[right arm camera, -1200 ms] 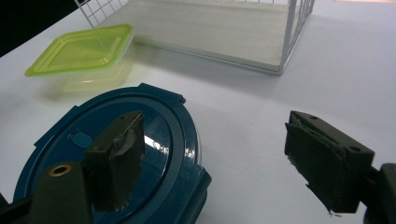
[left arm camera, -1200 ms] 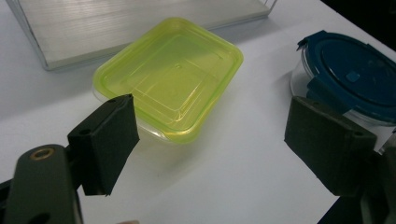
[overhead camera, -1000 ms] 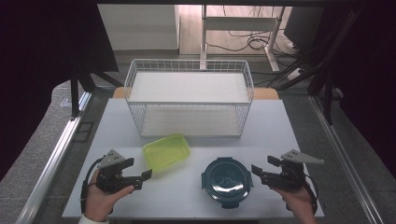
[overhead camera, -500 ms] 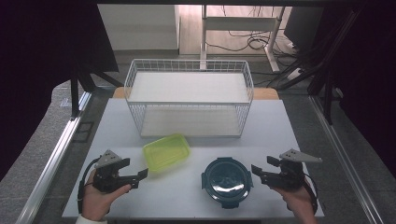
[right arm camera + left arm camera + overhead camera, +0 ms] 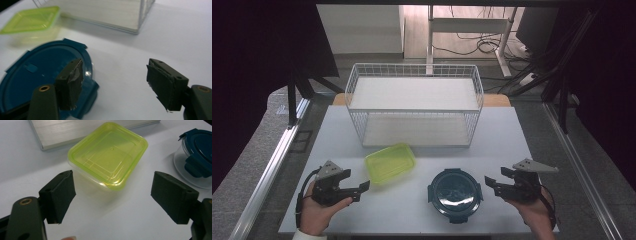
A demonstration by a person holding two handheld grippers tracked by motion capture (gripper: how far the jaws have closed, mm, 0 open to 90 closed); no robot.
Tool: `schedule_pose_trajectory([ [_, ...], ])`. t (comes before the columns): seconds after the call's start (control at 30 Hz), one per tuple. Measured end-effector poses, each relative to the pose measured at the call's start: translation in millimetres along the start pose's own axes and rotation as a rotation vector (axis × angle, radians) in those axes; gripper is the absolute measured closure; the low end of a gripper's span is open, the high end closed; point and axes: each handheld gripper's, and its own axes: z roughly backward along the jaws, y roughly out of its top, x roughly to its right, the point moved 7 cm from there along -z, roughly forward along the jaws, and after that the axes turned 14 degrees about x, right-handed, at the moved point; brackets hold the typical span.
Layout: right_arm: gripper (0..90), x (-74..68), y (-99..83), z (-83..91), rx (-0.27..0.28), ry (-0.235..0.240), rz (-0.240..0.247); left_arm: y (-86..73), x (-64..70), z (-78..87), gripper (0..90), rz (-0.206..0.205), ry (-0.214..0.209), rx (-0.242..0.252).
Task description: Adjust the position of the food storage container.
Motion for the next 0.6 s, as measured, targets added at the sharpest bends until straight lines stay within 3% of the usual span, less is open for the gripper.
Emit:
schedule_pose_trajectory([
  [0.23,38.6,9.7,1.7,12.1,-0.059,-0.052,0.05,-0.9,-0.3,-0.7,19.1,-0.004,0.008,-0.009],
  [0.37,45.9,15.9,-1.2,14.2,-0.104,-0.076,0.046,-1.6,0.4,-2.1,19.1,-0.012,0.013,-0.019],
  [0.5,57.4,19.2,-7.9,13.3,-0.164,-0.087,0.037,-2.3,2.1,-2.4,19.1,-0.019,0.019,-0.029],
  [0.6,72.0,19.6,-13.2,11.5,-0.21,-0.097,0.042,-1.7,4.4,-2.3,19.1,-0.025,0.015,-0.029],
])
